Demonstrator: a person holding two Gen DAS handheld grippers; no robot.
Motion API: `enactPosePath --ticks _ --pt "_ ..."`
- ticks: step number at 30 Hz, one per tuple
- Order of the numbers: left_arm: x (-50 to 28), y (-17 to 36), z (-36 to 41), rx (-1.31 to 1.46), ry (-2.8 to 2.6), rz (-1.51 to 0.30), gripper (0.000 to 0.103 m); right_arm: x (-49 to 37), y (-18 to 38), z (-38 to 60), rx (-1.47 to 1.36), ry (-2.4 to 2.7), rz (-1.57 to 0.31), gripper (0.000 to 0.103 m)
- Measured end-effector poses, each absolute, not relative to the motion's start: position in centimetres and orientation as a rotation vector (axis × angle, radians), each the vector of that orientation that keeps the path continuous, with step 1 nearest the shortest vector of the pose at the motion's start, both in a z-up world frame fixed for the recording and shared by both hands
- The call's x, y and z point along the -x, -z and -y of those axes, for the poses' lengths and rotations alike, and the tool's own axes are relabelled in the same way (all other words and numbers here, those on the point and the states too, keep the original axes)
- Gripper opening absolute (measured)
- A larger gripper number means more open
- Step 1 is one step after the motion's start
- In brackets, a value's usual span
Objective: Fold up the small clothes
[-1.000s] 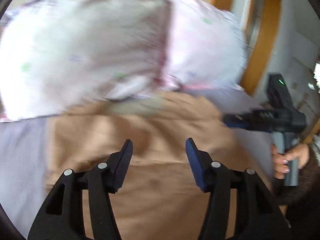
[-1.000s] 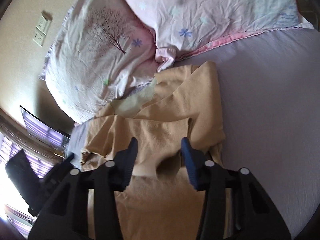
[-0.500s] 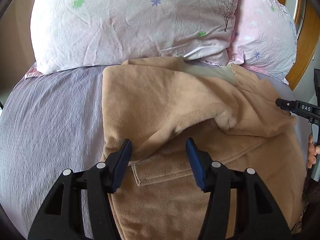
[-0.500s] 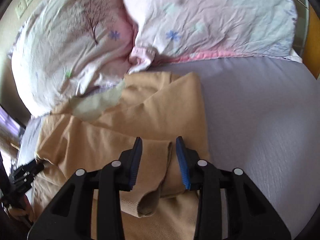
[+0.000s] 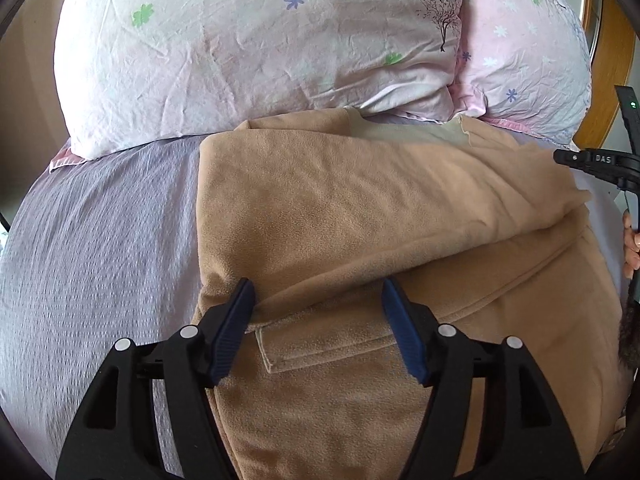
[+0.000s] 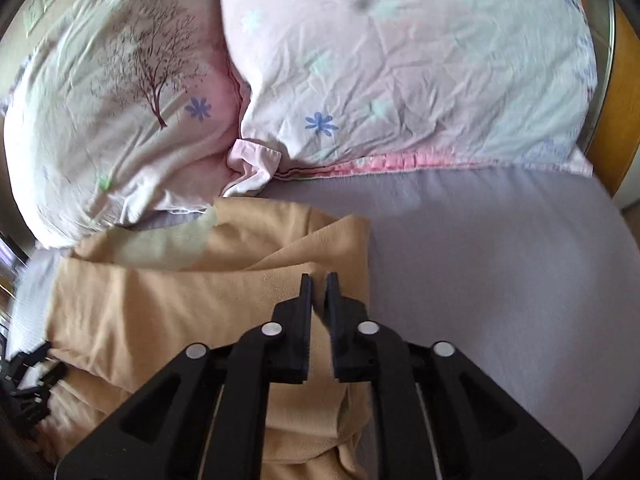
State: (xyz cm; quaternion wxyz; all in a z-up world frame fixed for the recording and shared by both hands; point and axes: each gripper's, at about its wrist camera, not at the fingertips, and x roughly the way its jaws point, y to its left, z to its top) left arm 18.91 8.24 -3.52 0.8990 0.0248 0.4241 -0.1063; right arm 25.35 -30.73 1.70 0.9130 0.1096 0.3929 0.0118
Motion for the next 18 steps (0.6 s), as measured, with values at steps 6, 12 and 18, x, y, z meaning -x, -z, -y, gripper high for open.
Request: enactPosePath --ticks 6,12,18 --pt "-19.1 3.6 -8.2 -0.049 0.239 -0.877 0.073 -21.6 -1.3 29.8 -0.306 -0.272 -0.813 0.036" --pt "-17.0 2.3 -10.3 0.060 0.267 -0.844 0.073 -21.4 0.9 30.8 -0.405 -0.246 -0.973 0.045" --pt "-6.1 -1.4 -14.9 0.173 0.454 -0.732 0.088 -9.9 -4.1 31.7 -0.375 -0.500 -0.774 0.083"
